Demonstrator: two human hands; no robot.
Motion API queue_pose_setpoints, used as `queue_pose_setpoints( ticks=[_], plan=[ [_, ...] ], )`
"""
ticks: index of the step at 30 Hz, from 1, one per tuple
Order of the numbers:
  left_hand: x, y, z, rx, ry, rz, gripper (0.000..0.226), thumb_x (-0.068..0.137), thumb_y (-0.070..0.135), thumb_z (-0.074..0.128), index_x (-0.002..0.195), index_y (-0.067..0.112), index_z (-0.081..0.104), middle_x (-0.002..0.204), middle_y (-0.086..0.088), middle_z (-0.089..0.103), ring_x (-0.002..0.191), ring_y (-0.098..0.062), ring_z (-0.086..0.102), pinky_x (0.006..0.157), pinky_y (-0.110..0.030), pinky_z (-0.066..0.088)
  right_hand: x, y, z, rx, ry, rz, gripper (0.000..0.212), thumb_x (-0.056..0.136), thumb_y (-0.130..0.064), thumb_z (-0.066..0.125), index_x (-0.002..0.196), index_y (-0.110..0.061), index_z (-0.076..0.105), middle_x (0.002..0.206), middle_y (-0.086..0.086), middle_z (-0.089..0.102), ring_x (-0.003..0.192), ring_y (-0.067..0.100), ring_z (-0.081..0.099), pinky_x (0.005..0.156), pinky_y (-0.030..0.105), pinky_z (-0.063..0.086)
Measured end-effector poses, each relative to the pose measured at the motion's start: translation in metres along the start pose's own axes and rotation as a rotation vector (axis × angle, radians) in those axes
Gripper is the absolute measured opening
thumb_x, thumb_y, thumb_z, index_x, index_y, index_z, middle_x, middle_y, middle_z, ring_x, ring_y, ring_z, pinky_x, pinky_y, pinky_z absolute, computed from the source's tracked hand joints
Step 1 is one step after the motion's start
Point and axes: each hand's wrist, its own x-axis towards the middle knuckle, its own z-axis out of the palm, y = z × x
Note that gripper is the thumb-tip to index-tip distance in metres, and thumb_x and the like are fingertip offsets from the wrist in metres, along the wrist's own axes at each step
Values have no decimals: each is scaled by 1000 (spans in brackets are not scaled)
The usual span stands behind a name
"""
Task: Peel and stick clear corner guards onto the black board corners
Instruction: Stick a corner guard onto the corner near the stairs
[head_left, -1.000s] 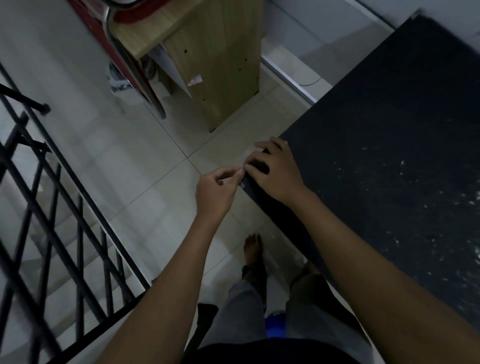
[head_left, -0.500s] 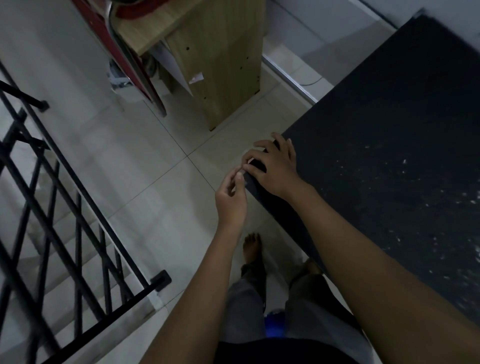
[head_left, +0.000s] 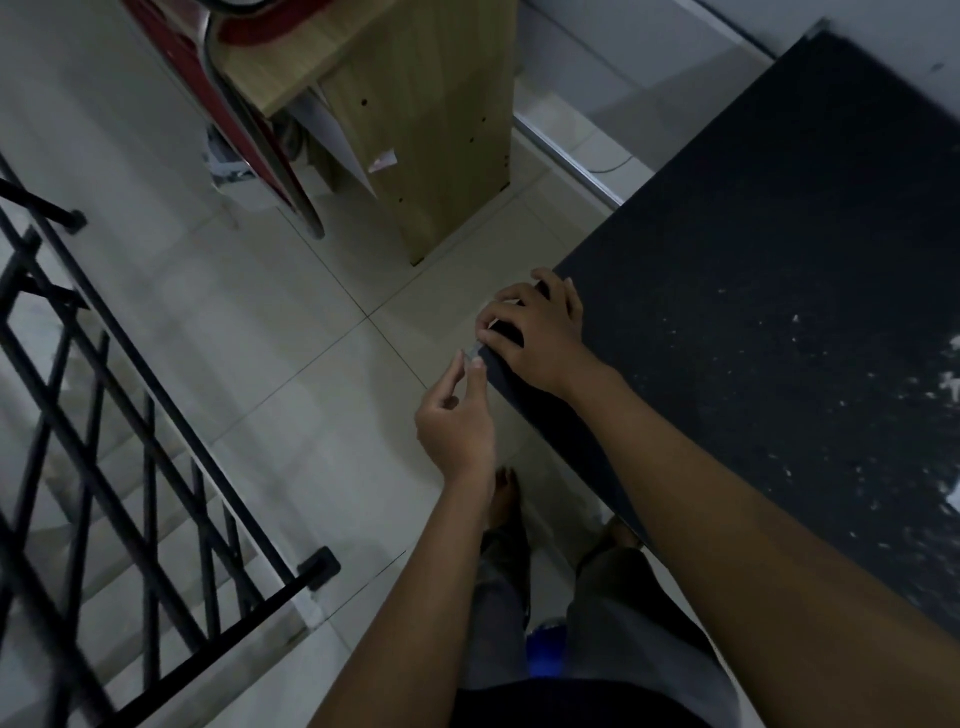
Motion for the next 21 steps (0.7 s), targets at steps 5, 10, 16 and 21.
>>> queue_pose_setpoints(
  ticks=[5, 10, 16, 21],
  plan=[
    [-7, 4, 0, 116, 58, 89, 28, 92, 41, 72, 113, 24, 78, 104, 20, 65, 93, 13, 56, 92, -20, 52, 1, 0, 1, -13, 4, -5, 13, 96, -41, 54, 98, -39, 66, 132, -7, 52, 145, 27, 13, 118, 49, -7],
    [-6, 3, 3, 159, 67, 132, 23, 93, 39, 71, 108, 23, 78, 107, 15, 67, 93, 10, 57, 99, -27, 52, 1, 0, 1, -14, -11, -5, 14, 96, -41, 53, 100, -39, 66, 132, -7, 52, 146, 26, 11, 119, 50, -7],
    [-11, 0, 5, 131, 43, 50, 27, 91, 52, 68, 101, 29, 78, 100, -17, 74, 99, -38, 68, 90, -48, 59, 2, -1, -2, -10, -64, 6, 14, 96, -41, 51, 101, -39, 65, 135, -10, 51, 146, 27, 8, 119, 50, -8],
    [-13, 6, 6, 88, 25, -42, 23, 96, 37, 68, 106, 18, 77, 71, 18, 59, 58, 4, 53, 59, -3, 43, 1, -1, -6, 26, -108, 11, 13, 97, -40, 52, 101, -39, 64, 146, -12, 46, 148, 26, 3, 116, 48, -12]
  ],
)
